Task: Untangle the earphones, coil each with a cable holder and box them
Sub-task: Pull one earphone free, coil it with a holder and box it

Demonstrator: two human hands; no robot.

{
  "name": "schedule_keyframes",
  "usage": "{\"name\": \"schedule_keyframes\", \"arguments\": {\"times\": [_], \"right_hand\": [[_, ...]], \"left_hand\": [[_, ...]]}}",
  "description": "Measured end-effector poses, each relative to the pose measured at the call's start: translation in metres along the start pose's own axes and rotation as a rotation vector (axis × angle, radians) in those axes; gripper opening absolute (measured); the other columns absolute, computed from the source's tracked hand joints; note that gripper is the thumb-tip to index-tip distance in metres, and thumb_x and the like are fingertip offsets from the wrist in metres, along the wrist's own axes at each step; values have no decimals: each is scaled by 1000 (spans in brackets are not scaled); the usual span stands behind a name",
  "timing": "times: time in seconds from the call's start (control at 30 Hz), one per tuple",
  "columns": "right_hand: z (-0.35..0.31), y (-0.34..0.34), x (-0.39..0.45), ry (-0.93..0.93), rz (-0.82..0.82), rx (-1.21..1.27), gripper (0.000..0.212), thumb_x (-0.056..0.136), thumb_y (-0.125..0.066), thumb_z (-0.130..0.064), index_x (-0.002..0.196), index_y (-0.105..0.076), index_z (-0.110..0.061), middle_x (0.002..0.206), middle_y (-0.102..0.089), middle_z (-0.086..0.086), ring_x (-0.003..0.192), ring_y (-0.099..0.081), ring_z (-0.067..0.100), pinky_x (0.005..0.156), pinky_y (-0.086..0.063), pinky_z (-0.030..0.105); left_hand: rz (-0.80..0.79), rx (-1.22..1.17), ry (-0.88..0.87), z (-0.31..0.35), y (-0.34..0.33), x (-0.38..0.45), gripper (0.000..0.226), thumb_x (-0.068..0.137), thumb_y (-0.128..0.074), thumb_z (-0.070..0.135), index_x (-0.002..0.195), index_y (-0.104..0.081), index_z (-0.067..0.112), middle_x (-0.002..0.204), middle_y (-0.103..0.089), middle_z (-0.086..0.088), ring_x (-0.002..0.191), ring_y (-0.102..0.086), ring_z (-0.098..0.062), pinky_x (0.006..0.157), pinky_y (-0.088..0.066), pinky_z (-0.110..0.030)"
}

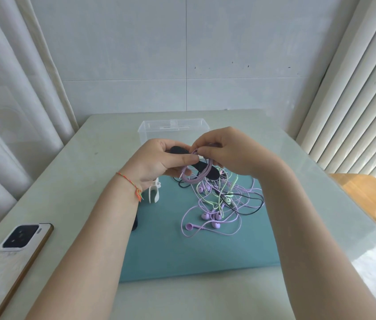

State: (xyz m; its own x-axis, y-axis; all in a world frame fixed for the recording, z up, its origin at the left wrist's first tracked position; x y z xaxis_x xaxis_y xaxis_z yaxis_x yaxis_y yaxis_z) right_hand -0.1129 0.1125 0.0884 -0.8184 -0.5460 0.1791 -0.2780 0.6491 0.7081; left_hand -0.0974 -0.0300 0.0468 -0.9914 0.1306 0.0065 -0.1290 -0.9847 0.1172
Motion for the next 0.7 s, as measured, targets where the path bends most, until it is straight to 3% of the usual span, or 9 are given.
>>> {"name": "schedule_keyframes", "arguments": {"times": [0.07, 0.23, 0.37, 0.53, 0.7], "right_hand": [[0, -1, 0, 2, -21, -34, 18, 91, -59, -17, 86, -71, -30, 71, -64, 5, 58, -48, 9, 58, -42, 24], [-1, -8, -1, 0, -88, -75, 17, 92, -57, -15, 95, -72, -24, 62, -58, -16, 51, -49, -6, 52, -36, 6], [0, -6, -1, 5, -97, -60, 16, 92, -58, -17, 96, -72, -25, 67, -62, -14, 54, -51, -2, 59, -44, 14], [5, -1, -1, -12, -49, -104, 21, 89, -58, -12, 95, -73, -26, 65, -62, -15, 53, -54, 1, 55, -44, 11], [4, -3, 3, 28, -22, -193, 19, 92, -58, -14, 98, -73, -24, 77, -61, -16, 71, -55, 2, 64, -41, 15]], "left_hand": [[-4, 33, -1, 0, -1, 0, 23, 77, -75, 10, 99, -72, 3, 68, -64, -9, 60, -68, -21, 58, -56, -24], [-72, 16, 5, 0, -8, -2, 16, 81, -70, 4, 97, -68, 4, 81, -74, -6, 64, -70, -18, 65, -59, -25], [-70, -3, 9, 2, -3, -3, 15, 84, -68, 4, 99, -69, 4, 88, -73, -12, 65, -71, -20, 65, -58, -24], [33, 110, 20, 0, 1, -1, 16, 84, -71, 11, 99, -71, 6, 63, -65, 0, 55, -61, -13, 49, -49, -19], [77, 93, 29, -1, -1, 1, 15, 80, -75, 7, 95, -72, 3, 80, -64, -21, 62, -64, -24, 50, -52, -23]]}}
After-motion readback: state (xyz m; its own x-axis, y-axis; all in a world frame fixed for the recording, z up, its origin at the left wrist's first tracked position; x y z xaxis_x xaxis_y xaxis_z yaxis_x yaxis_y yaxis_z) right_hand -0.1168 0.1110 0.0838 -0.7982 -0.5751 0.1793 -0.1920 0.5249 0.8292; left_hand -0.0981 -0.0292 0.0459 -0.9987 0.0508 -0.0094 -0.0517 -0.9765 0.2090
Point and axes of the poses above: each hand's wrist, its own x-axis towards the middle knuckle, its own y-axis out of the back of the hand, z = x × y, the point moved 6 cm from there along x, towards the middle knuckle
